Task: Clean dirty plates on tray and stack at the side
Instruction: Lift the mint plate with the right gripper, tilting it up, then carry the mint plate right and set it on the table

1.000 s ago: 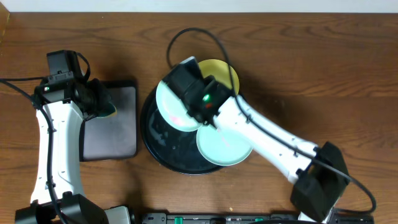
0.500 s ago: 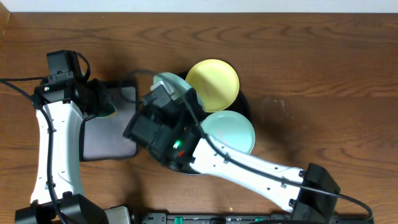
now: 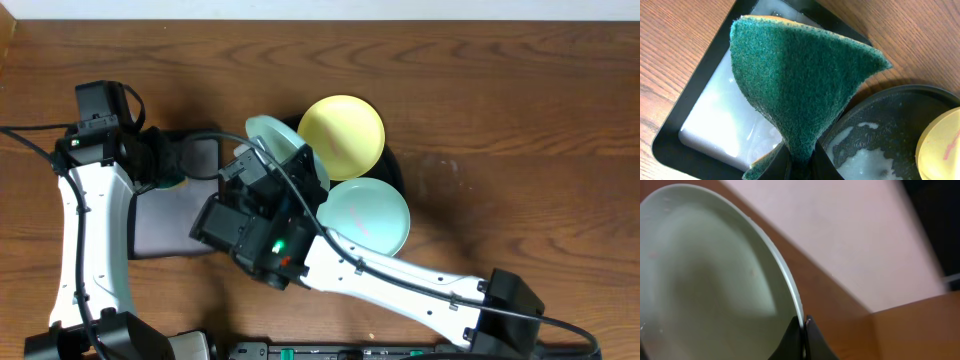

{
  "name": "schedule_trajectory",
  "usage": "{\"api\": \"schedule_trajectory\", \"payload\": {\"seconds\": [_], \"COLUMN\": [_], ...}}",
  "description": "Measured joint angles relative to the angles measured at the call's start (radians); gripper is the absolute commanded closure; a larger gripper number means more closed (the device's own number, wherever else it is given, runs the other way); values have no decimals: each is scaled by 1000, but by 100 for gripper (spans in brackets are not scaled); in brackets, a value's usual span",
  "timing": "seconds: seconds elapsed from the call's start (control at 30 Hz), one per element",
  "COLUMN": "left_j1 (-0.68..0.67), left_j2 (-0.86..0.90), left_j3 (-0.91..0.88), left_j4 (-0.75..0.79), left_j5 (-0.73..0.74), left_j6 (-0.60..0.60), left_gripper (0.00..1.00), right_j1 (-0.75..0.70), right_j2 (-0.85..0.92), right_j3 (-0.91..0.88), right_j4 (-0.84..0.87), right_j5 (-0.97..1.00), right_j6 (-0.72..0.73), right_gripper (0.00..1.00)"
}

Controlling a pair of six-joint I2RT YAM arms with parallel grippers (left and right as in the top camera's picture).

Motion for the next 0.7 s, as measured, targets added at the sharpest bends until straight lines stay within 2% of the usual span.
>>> {"api": "schedule_trajectory", "payload": {"seconds": [0.2,0.3,0.47,0.7], "left_j1": [0,0,0,0], "left_j2": [0,0,0,0], "left_j3": [0,0,0,0], "left_j4": [-1,-5,-5,-5], "left_j5": [0,0,0,0], "left_j6": [0,0,0,0], "left_gripper": [92,92,92,92], "right_j1": [-148,-292,-515,-849], "right_j2": [-1,-12,-94,-245], "right_j3": [0,0,0,1], "right_j4": [-41,-41,-42,-139], "right_j5": [-393,-674,-1008,-1230], "right_j6": [41,47,48,47], "right_gripper": [99,99,99,99]}}
